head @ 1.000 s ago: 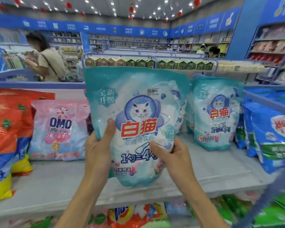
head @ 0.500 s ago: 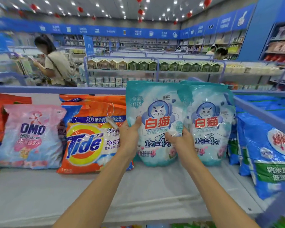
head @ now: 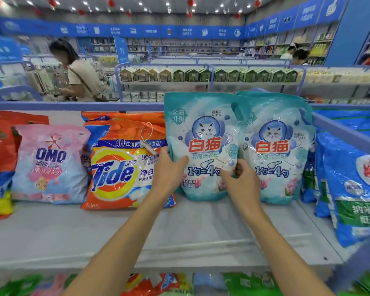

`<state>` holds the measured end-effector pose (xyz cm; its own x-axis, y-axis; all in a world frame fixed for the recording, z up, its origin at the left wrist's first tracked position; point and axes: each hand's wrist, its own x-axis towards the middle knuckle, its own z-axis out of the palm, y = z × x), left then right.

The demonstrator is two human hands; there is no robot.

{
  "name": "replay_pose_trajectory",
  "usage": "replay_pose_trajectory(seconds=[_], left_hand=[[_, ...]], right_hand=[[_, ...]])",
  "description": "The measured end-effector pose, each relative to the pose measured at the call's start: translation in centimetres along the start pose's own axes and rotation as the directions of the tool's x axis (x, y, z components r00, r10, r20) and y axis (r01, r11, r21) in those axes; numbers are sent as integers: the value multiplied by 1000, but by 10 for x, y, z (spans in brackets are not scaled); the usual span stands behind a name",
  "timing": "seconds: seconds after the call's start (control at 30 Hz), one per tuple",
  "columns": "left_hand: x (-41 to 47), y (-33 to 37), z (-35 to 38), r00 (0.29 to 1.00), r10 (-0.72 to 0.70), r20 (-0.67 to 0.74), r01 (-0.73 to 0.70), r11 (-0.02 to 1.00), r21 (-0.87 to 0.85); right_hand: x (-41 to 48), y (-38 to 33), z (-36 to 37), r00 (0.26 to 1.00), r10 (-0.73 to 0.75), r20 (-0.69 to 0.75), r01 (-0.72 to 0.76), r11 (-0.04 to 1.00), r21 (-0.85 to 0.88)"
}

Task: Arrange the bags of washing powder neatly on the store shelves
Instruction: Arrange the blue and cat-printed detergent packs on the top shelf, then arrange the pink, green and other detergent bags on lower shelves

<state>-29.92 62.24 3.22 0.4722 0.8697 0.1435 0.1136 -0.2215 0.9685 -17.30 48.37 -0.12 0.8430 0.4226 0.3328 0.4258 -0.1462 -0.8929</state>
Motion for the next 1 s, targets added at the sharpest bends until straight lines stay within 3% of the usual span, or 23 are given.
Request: replay_pose_trajectory(seconds=[0.13,0.3,0.43,0.57,0.67,0.8,1.0], left_hand=[[-33,-8,-20,993,82,86,-85,996,34],[-87,-24,-57,968,203,150,-243,907,344],[-127,-47,-94,951,268,152,-308,835,456],[-159,-64,-123,963,264,51,-259,864,432],[-180,-80,-143,946,307,-102,-241,880,410],[-200,-89,-171,900,369,-233,-231,855,463],[-192,-106,-237,870,393,-299,-184,820,542]], right_hand=[[-28,5,-15,996,-77,44,82,989,-122],[-75,5,-22,986,-130,102,152,953,-262],[-108,2,-16,977,-130,167,176,938,-299],[-141,-3,6,963,-212,165,243,948,-205],[-164,-10,35,936,-325,135,341,931,-126],[-184,-15,76,882,-408,237,427,904,-33],[-210,-61,131,908,-358,220,365,931,9]])
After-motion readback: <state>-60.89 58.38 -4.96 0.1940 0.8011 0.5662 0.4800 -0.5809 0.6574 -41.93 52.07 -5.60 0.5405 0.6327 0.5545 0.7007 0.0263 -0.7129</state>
